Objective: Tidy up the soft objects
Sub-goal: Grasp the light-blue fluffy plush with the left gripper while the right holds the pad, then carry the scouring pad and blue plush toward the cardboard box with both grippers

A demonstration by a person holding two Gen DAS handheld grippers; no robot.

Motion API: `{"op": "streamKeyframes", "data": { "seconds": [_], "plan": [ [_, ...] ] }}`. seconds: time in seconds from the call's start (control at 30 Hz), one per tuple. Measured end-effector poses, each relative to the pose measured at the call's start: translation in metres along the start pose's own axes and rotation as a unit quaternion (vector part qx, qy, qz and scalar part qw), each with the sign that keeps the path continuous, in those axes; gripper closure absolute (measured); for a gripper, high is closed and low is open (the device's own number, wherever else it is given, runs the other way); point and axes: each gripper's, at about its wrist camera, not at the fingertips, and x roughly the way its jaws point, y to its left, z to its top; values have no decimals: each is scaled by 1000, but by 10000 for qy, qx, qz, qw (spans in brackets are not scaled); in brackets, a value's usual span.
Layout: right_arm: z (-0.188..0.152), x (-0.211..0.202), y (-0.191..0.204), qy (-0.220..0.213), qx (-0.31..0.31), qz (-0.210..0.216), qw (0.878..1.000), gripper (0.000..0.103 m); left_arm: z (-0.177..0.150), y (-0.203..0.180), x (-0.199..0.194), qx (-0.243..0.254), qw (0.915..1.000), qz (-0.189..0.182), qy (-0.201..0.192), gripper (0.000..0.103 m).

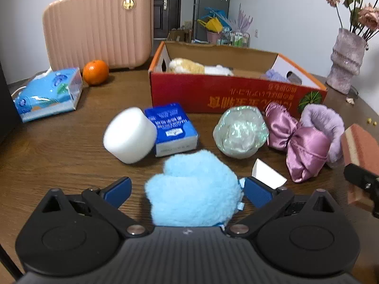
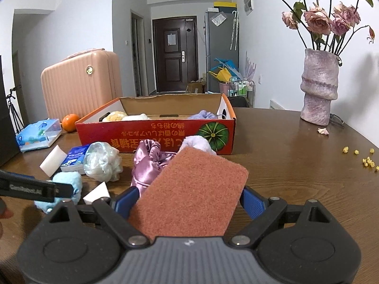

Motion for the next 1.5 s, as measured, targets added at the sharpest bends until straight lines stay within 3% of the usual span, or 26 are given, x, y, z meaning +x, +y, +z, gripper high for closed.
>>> {"op": "streamKeyframes", "data": {
  "seconds": [0.4, 0.5, 0.63, 1.03, 1.5],
  "plan": [
    [-5, 1, -1, -90, 51, -7, 9999, 11, -6, -1, 18, 90, 9998, 200, -29, 1],
    [-6, 1, -2, -91, 61, -32, 9999, 11, -6, 0, 17, 110, 9998, 157, -72, 22],
    [-6, 0, -3, -125, 77, -42, 9999, 11, -6, 0, 16, 150, 9998, 96, -70, 26],
    [-7, -4, -4, -167, 99, -5, 9998, 11, -14, -3, -16, 211, 9979, 38, -604, 27],
    [-8, -6, -1, -216, 73, 59, 9997, 11, -28, -16, -59, 427, 9896, -27, -1377, 27]
  ]
}}
